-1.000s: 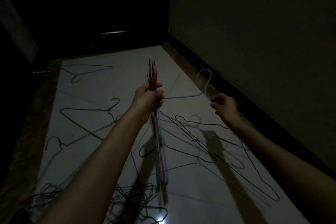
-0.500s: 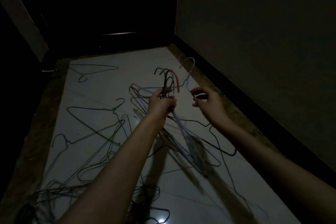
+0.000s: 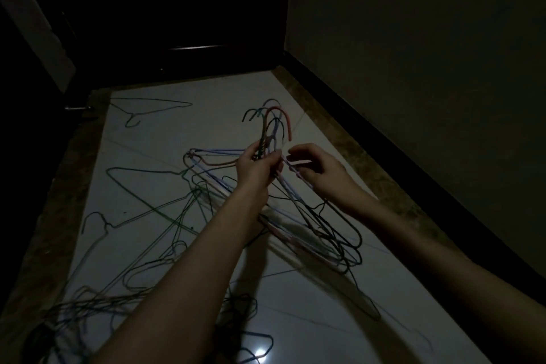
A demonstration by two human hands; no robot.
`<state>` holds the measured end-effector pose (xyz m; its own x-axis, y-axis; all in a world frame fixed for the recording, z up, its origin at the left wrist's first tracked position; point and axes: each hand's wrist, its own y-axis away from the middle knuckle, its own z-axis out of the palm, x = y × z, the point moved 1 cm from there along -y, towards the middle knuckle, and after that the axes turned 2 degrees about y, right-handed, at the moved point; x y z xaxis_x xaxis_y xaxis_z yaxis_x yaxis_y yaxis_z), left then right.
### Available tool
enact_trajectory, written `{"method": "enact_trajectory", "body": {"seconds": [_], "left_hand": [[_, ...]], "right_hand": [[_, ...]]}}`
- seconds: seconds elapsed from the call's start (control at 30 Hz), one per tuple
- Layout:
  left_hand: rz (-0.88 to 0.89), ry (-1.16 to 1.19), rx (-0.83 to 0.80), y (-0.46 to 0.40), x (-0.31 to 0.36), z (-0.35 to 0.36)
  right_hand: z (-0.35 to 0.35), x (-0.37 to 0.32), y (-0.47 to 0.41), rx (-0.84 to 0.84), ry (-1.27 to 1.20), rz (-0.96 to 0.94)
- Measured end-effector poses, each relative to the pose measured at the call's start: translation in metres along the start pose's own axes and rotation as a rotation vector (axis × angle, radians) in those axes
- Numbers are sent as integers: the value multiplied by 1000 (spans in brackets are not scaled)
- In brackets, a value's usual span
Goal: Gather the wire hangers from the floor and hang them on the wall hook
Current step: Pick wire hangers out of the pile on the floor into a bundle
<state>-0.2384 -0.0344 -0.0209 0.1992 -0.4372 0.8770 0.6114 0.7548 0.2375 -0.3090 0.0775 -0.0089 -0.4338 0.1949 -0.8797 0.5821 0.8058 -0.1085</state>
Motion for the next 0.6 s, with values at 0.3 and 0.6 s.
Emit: {"method": "enact_trajectory", "body": {"seconds": [0.3,0.6], "left_hand": [[32,16,140,-6,-1,-9],[41,-28,135,-3,0,-17]], "right_hand": [[-24,-11,-7,-98,-19,57],[-38,-25,4,-278,35,184]]}}
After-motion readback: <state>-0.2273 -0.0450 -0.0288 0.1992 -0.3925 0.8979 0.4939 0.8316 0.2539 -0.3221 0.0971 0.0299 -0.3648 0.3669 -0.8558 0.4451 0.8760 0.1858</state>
